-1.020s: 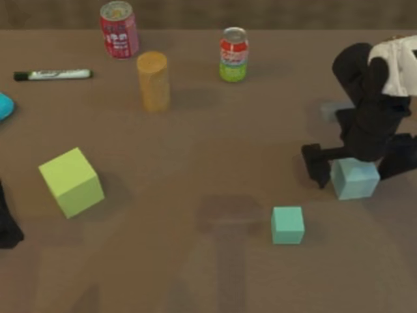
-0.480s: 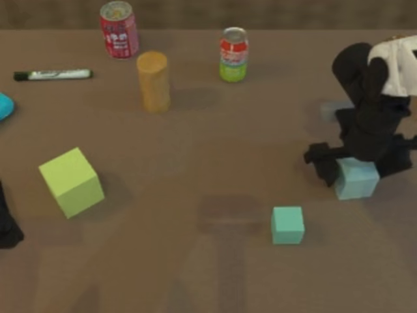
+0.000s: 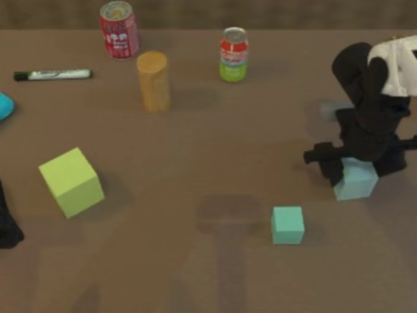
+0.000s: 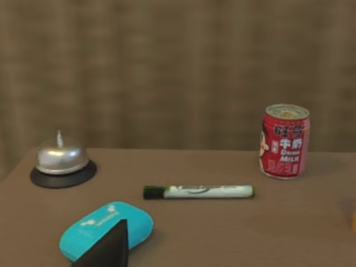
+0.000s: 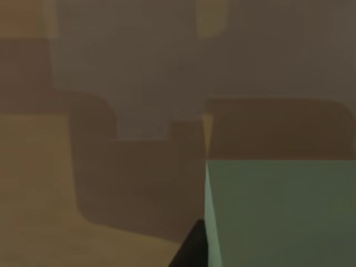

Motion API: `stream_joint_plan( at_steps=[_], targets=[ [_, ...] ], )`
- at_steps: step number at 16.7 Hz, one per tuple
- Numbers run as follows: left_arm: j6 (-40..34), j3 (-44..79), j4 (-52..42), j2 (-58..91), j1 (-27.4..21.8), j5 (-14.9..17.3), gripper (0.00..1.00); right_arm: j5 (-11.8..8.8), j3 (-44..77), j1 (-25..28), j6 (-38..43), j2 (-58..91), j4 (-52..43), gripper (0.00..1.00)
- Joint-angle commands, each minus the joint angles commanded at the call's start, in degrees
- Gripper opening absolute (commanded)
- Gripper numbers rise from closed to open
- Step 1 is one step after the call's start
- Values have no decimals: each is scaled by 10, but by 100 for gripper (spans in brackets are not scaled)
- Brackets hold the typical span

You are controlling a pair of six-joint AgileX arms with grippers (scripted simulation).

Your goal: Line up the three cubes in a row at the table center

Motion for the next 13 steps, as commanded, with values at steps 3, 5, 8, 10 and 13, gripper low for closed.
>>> stream_joint_plan(
  at_steps=[3,5,8,10,13],
  targets=[
    [0,0,0,0,0,0,100,0,0,0,0,0,0,0],
    [0,0,0,0,0,0,100,0,0,0,0,0,0,0],
    [0,0,0,0,0,0,100,2,12,0,-1,-16,-15,0],
    [0,0,0,0,0,0,100,2,32,0,0,-28,-48,0],
    [0,0,0,0,0,0,100,2,68,2,-1,-54,-115,0]
  ],
)
